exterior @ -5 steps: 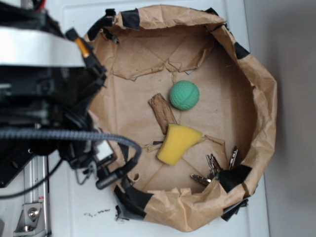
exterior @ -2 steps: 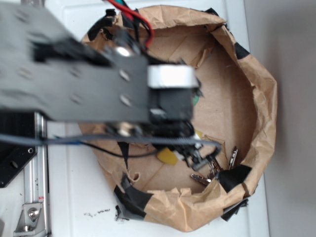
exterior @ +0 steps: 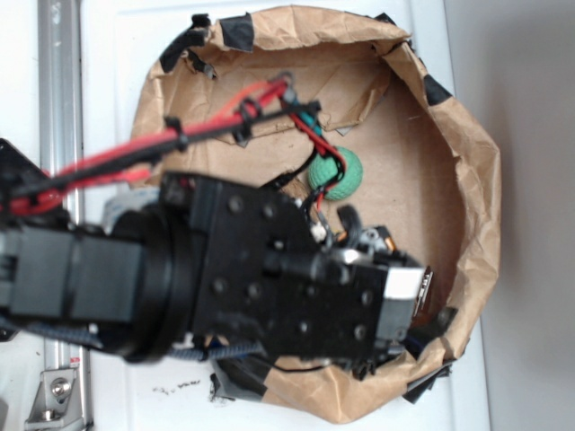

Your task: Grab the green sponge.

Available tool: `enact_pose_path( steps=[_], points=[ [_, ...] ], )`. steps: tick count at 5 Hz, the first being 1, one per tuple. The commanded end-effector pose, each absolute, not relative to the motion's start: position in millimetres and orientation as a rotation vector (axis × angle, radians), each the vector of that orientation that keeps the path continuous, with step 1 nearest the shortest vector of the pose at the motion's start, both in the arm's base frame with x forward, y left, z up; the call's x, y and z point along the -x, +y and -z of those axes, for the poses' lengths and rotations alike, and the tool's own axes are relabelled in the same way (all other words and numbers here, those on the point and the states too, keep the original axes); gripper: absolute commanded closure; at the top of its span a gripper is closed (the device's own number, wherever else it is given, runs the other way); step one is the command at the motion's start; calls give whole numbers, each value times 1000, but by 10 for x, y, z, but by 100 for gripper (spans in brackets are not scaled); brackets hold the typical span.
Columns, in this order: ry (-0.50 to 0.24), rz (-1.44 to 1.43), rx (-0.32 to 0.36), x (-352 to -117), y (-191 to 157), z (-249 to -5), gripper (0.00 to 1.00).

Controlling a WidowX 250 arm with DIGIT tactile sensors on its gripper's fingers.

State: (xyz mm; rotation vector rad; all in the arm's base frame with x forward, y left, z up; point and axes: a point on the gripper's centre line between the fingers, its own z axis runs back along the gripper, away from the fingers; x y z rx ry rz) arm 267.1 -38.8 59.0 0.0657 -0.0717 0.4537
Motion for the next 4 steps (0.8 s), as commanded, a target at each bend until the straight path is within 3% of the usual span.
enact_pose_path(
  steps=[1, 2, 4],
  points=[
    [-199, -424, -184, -2830, -111, -381, 0],
    [-194, -460, -222, -2841, 34, -414, 100],
    [-221, -379, -168, -2620, 155, -1264, 100]
  ],
)
